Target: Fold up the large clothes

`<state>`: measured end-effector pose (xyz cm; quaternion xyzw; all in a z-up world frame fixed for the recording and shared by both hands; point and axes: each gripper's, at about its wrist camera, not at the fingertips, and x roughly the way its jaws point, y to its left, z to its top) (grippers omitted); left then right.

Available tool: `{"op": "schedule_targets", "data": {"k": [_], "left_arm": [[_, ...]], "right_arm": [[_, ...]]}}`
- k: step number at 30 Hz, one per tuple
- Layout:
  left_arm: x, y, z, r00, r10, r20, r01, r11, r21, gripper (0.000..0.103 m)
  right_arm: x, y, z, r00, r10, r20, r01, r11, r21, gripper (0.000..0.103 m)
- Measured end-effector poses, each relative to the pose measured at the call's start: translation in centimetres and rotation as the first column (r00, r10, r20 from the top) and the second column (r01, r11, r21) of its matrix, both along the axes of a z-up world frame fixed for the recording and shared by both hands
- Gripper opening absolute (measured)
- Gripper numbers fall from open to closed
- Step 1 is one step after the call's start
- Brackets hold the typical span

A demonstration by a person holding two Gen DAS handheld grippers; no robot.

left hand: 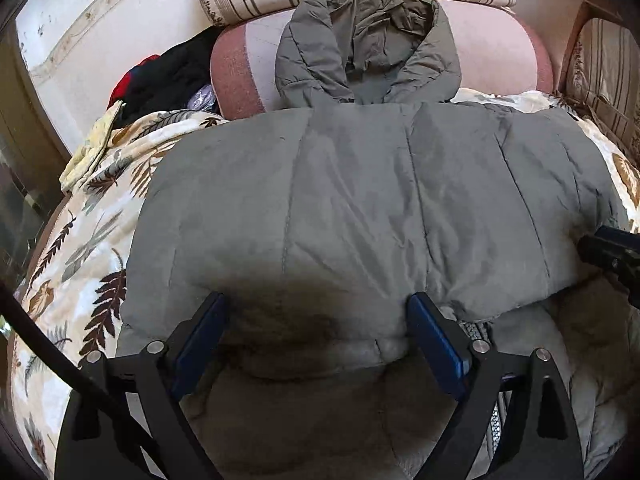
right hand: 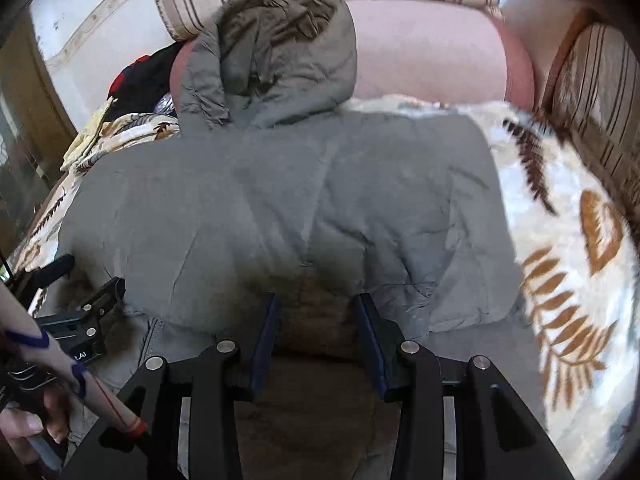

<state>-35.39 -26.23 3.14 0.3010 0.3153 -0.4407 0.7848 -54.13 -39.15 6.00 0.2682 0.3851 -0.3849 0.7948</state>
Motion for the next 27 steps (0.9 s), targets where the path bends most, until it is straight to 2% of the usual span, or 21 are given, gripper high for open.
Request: {"op": "schedule_targets", "data": {"k": [4, 11, 15, 19, 22, 26, 27], "left_arm": [[-0.4, 0.1, 0.4, 1.000, 0.001, 0.024, -0.001, 1.000, -0.002, 0.092], [-2.1, 2.1, 2.8, 0.999, -0.028, 0.030, 0.029, 0.999, -0.030, 0.092], [-3.3, 4.9, 2.9, 1.000, 0.000, -0.029, -0.001, 1.000, -0.025, 0.092], [-4.7, 8.4, 1.5, 0.996, 0.054, -0.073, -0.052, 0.998, 0.019, 0.092], [-5.6, 11.5, 0.6, 0.985, 0.100, -0.137, -0.097, 0.995, 0.028, 0.092], [-6.4, 14.1, -0.7, 0.964, 0.171, -0.206, -0.167, 0.985, 0.037, 0.092], [-6.7, 14.2, -0.9, 0.965, 0.173, -0.198, -0.169, 0.985, 0.037, 0.092]], "right_arm": [[0.1, 0.3, 0.5, 1.000, 0.002, -0.009, -0.002, 1.000, -0.016, 0.043], [-0.7, 2.3, 3.1, 0.999, 0.029, 0.035, -0.029, 0.999, -0.017, 0.044], [-2.0, 4.4, 3.3, 0.999, 0.035, 0.041, -0.036, 0.999, 0.022, 0.044], [-3.8, 7.3, 2.4, 0.998, 0.036, 0.043, -0.039, 0.997, 0.073, 0.044], [-5.2, 10.0, 1.7, 0.998, 0.048, 0.037, -0.052, 0.992, 0.118, 0.044], [-5.8, 12.9, 0.9, 0.997, 0.072, 0.006, -0.072, 0.991, 0.114, 0.050], [-5.8, 13.4, 0.7, 0.997, 0.077, -0.008, -0.076, 0.992, 0.100, 0.050]]}}
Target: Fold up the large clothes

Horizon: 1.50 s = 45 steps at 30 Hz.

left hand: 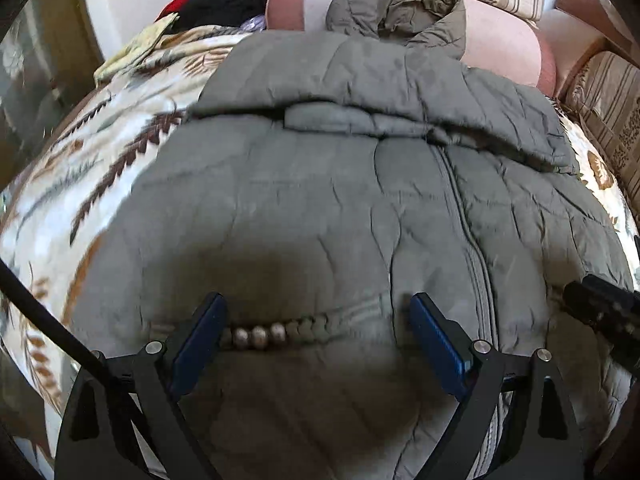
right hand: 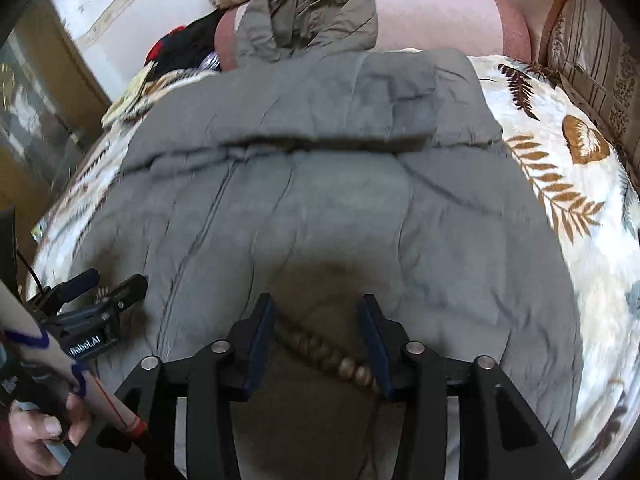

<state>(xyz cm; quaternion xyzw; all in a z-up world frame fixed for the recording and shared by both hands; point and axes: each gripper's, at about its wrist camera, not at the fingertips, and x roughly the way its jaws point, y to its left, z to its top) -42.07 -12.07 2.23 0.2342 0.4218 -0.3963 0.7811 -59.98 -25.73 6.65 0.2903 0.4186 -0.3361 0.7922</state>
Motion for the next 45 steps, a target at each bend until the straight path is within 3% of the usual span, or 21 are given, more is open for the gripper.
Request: {"op": "schedule_targets", "data": {"k": [3, 6, 9, 13, 16, 20, 29, 35, 40, 45], "left_arm": [[-1.0, 0.0, -0.2, 0.998, -0.019, 0.060, 0.018, 1.000, 0.020, 0.092], [-1.5, 1.0, 0.1, 0.998, -0.018, 0.066, 0.018, 1.000, 0.007, 0.092], [-1.3, 2.2, 0.6, 1.000, -0.006, 0.024, 0.007, 1.000, -0.021, 0.092], [-0.8, 3.4, 0.7, 1.000, 0.017, 0.003, -0.017, 0.999, -0.032, 0.092], [-0.5, 3.8, 0.8, 0.999, 0.036, 0.002, -0.036, 0.999, -0.036, 0.092], [-0.5, 4.1, 0.5, 0.999, 0.043, -0.009, -0.044, 0.999, -0.032, 0.092], [-3.5, 5.3, 0.7, 0.999, 0.023, 0.030, -0.022, 1.000, -0.020, 0.092], [-5.7, 5.9, 2.4, 0.998, -0.006, 0.060, 0.008, 0.999, -0.033, 0.092], [-6.4, 5.6, 3.9, 0.994, -0.033, 0.101, 0.040, 0.996, -0.073, 0.092], [-5.9, 4.2, 4.3, 0.994, -0.064, 0.091, 0.073, 0.992, -0.105, 0.092]], "right_arm": [[0.2, 1.2, -0.6, 0.999, 0.009, -0.049, -0.011, 0.999, -0.036, 0.051], [-0.8, 1.6, -0.1, 1.000, 0.008, -0.020, -0.009, 0.999, -0.031, 0.051], [-2.9, 1.6, 1.2, 0.999, -0.020, 0.050, 0.022, 0.999, -0.033, 0.051], [-6.1, 1.3, 1.8, 0.994, -0.092, 0.053, 0.095, 0.994, -0.057, 0.052], [-8.8, 0.7, 0.8, 0.985, -0.165, 0.055, 0.165, 0.986, -0.002, 0.052], [-10.5, 1.2, 0.5, 0.980, -0.181, 0.082, 0.180, 0.983, 0.029, 0.052], [-10.9, 2.7, 1.0, 0.982, -0.162, 0.099, 0.163, 0.987, -0.002, 0.060], [-10.7, 3.0, 1.2, 0.983, -0.134, 0.124, 0.136, 0.991, -0.012, 0.060], [-10.0, 3.0, 1.1, 0.985, -0.120, 0.122, 0.123, 0.992, -0.017, 0.060], [-9.2, 2.8, 0.7, 0.987, -0.115, 0.116, 0.119, 0.992, -0.028, 0.060]]}}
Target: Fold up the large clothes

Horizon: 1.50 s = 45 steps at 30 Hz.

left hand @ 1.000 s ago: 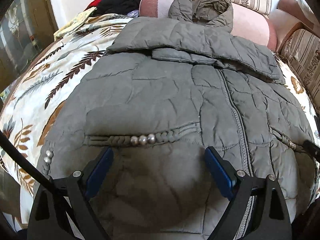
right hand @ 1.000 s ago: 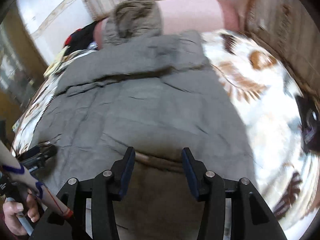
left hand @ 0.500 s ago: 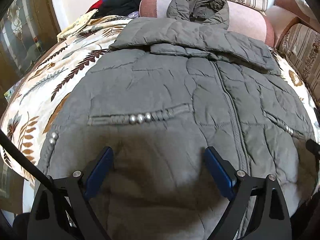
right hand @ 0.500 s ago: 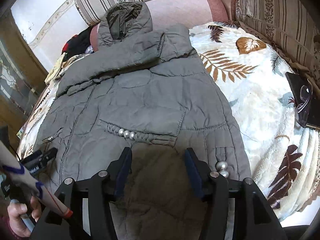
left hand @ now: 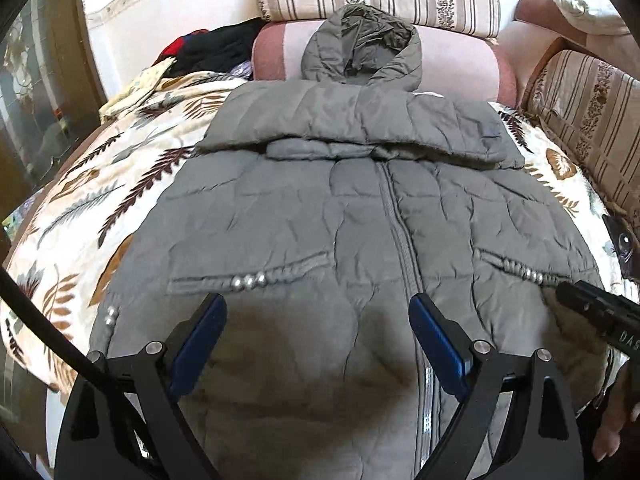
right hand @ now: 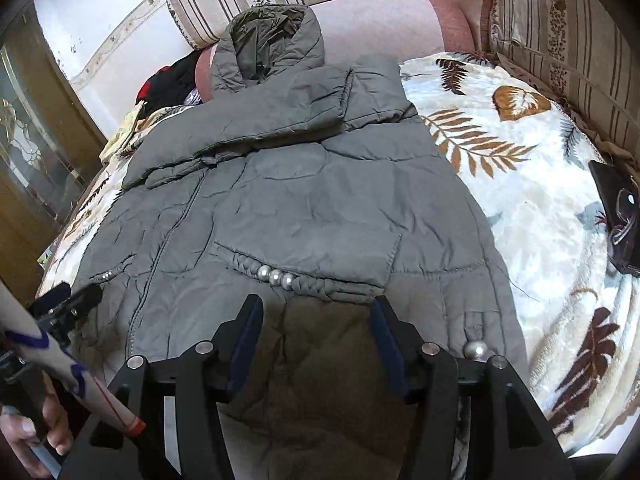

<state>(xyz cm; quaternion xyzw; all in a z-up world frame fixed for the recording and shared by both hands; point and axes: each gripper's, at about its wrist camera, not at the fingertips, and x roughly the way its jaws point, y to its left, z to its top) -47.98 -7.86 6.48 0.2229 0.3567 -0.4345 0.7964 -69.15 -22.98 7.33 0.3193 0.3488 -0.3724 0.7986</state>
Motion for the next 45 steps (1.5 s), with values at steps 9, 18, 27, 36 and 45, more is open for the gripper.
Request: {"op": "schedule_targets", "data": {"k": [9, 18, 27, 36, 45], "left_arm": [[0.6, 0.0, -0.5, 0.999, -0.019, -0.026, 0.018, 0.999, -0.029, 0.092], [0.1, 0.2, 0.6, 1.000, -0.022, -0.012, 0.022, 0.998, -0.052, 0.092], [0.1, 0.0, 1.5, 1.000, -0.012, 0.011, 0.012, 0.998, -0.057, 0.092], [2.3, -3.7, 2.9, 1.000, 0.000, 0.004, 0.001, 0.996, -0.093, 0.092], [4.4, -10.1, 3.6, 1.000, -0.006, 0.018, 0.009, 0.991, -0.132, 0.092]], "right_arm": [[1.4, -0.1, -0.4, 1.000, 0.006, -0.031, -0.007, 0.999, -0.036, 0.062], [1.4, 0.0, -0.5, 0.999, 0.027, -0.025, -0.028, 0.999, -0.041, 0.063], [0.8, -0.4, -0.3, 0.999, 0.006, 0.035, -0.004, 0.999, -0.040, 0.063], [0.8, -2.1, -0.3, 0.996, -0.005, 0.088, 0.006, 1.000, -0.013, 0.063], [2.0, -3.1, -1.1, 0.998, 0.014, 0.066, -0.014, 1.000, -0.006, 0.063]]}}
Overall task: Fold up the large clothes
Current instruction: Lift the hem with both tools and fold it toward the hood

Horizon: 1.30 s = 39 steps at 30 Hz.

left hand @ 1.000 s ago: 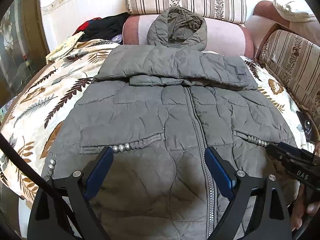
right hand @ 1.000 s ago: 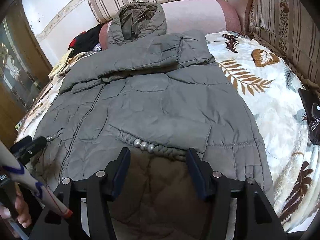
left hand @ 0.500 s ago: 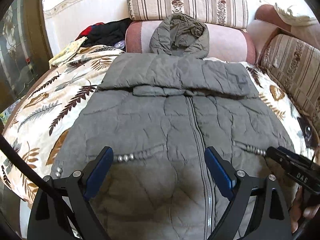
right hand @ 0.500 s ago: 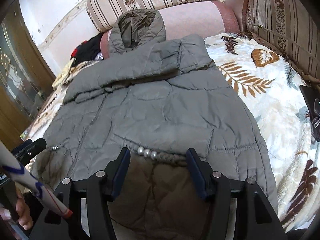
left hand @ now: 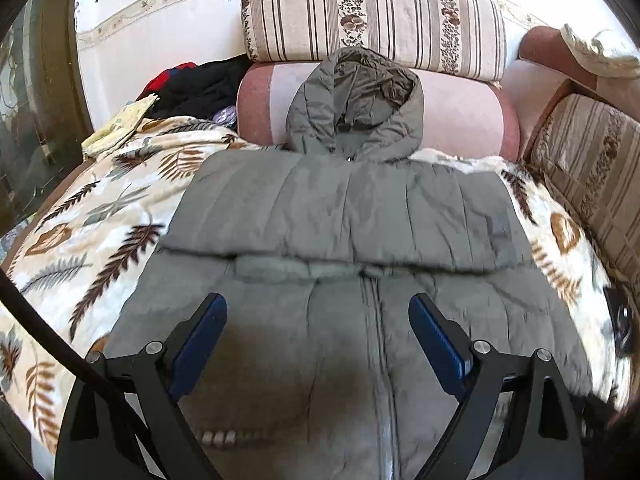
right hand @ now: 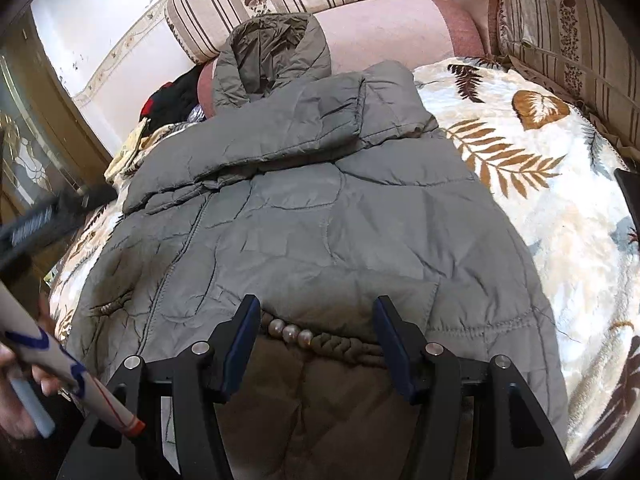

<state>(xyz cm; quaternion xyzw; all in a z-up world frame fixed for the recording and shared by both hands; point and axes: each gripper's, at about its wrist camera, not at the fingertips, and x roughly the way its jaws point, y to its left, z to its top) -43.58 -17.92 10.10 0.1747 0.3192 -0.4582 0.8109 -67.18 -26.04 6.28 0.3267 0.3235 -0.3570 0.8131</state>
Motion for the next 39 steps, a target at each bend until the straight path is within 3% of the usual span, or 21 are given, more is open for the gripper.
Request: {"op": "schedule_targets", "data": {"k": [5, 14, 21, 27, 35, 39], "left_arm": [[1.8, -3.1, -0.9, 1.000, 0.017, 0.000, -0.017, 1.000, -0.004, 0.092], [4.4, -3.3, -4.0, 1.000, 0.011, -0.002, -0.011, 1.000, 0.016, 0.092], [7.3, -3.2, -3.3, 0.997, 0.013, -0.072, -0.013, 1.000, -0.001, 0.092], [9.7, -2.1, -1.9, 0.997, 0.069, -0.046, -0.071, 0.997, -0.042, 0.092], [12.2, -1.9, -2.2, 0.988, 0.111, -0.111, -0.115, 0.993, -0.038, 0.092], [13.7, -2.8, -1.8, 0.989, 0.134, -0.069, -0.137, 0.990, -0.044, 0.092]], "right_arm": [[0.8, 0.0, -0.7, 0.999, 0.020, -0.044, -0.021, 0.999, -0.029, 0.067], [2.4, 0.9, -1.3, 0.991, 0.041, -0.124, -0.055, 0.993, -0.108, 0.075], [3.7, 0.5, 0.1, 0.979, 0.028, -0.200, -0.042, 0.997, -0.066, 0.075], [5.3, -1.6, 6.3, 0.989, 0.024, -0.145, -0.037, 0.996, -0.085, 0.075], [9.5, -5.1, 15.5, 0.997, 0.026, -0.075, -0.037, 0.988, -0.149, 0.075], [12.1, -7.1, 19.5, 0.996, 0.051, -0.076, -0.063, 0.984, -0.166, 0.075]]}}
